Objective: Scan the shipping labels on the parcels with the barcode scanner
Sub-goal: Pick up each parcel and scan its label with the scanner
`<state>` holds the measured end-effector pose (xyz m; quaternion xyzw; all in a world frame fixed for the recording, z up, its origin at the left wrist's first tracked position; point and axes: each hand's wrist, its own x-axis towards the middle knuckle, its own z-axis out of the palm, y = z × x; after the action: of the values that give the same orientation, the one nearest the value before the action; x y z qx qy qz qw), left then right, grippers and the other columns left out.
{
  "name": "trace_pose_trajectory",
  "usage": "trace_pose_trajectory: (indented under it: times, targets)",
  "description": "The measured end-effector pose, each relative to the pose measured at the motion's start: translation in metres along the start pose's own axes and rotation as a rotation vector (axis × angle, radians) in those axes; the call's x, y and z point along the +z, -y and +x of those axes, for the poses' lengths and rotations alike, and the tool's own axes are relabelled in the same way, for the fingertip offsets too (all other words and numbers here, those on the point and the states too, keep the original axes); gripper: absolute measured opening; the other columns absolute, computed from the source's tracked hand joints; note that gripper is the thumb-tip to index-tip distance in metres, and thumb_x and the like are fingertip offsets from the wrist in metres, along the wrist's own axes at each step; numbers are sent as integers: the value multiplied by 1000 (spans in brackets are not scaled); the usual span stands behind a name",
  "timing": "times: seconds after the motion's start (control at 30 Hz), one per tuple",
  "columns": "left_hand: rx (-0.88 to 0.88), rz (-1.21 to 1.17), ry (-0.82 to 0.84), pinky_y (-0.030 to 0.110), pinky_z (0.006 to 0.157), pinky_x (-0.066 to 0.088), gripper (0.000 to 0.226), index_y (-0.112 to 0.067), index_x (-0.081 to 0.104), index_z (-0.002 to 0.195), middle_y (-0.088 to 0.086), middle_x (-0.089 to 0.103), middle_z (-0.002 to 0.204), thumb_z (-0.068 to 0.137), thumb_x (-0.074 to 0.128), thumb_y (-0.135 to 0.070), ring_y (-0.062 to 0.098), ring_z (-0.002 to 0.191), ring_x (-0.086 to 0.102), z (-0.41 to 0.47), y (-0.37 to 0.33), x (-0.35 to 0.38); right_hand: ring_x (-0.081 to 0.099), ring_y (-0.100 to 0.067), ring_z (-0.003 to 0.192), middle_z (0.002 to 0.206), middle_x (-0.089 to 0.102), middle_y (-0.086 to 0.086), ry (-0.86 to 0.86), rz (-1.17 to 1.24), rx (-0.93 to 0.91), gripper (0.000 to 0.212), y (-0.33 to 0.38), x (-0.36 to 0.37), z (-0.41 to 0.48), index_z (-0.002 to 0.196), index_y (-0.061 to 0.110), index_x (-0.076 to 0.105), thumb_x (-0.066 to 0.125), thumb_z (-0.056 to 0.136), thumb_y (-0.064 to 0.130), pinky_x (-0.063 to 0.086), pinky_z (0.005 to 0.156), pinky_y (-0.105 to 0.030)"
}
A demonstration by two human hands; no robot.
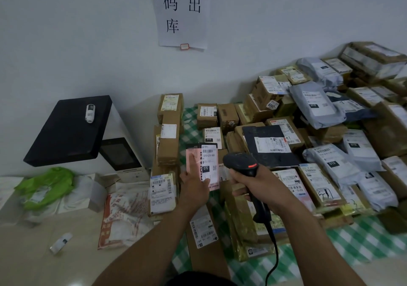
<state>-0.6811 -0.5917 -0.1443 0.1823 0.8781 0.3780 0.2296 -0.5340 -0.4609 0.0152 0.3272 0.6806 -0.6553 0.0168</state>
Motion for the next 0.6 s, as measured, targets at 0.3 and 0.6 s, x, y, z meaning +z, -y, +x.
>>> trace_pose_trajectory:
  times: [0.3,0.6]
  targets:
    - [-71,4,29,47,117,35,101,-45,-20,159,-4,-5,171,101,57,-14,33,152,26,8,18,25,79,-18,83,105,77,1,-26,-11,90,24,-26,-8,11,119,35,67,72,96,40,51,60,-22]
    - [49,521,312,63,123,-4,70,-30,10,165,7,-14,172,106,48,-32,40,154,-22,32,30,44,79,-16,77,103,76,6,-40,-69,129,22,-40,-16,19,119,38,65,71,97,34,52,67,-27]
